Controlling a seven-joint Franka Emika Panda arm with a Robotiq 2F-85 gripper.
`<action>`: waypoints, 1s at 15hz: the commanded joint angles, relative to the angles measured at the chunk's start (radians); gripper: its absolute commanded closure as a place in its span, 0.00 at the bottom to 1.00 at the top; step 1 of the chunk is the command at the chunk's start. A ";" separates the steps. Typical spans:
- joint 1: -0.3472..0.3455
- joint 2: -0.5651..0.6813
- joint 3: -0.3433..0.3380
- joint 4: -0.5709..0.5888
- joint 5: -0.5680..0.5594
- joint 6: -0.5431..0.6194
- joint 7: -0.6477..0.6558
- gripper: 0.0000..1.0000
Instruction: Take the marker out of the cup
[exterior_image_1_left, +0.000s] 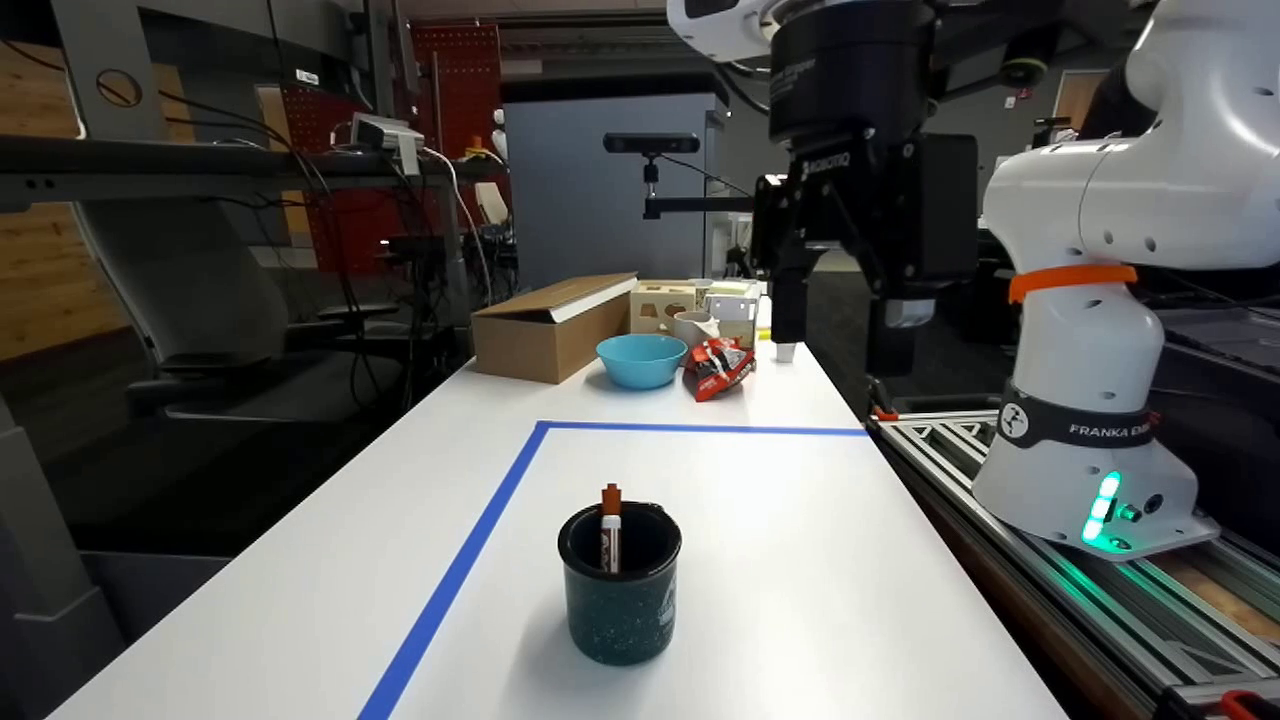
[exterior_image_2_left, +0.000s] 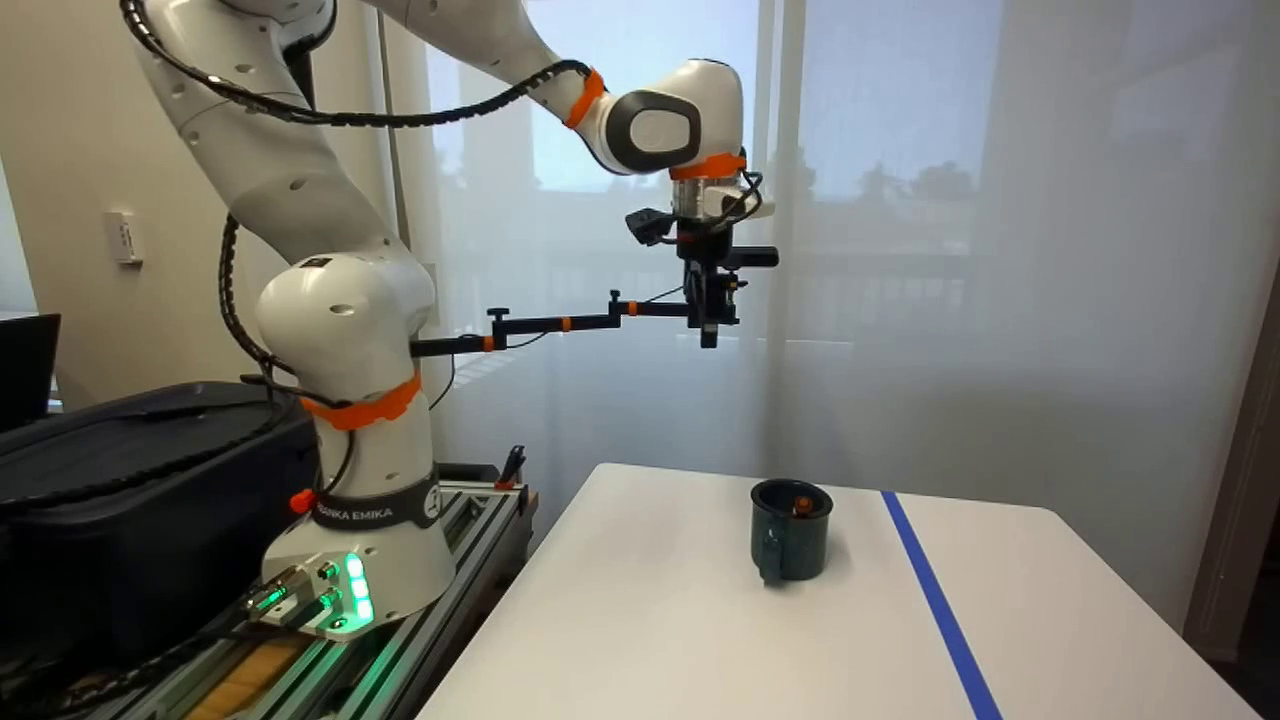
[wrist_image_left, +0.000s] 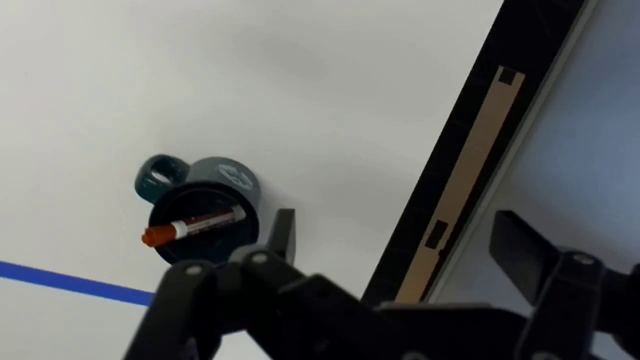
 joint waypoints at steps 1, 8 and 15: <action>0.032 0.117 -0.034 0.079 -0.018 0.067 -0.183 0.00; -0.008 0.395 -0.119 0.314 -0.117 0.104 -0.618 0.00; -0.093 0.587 -0.131 0.470 -0.285 0.109 -0.873 0.00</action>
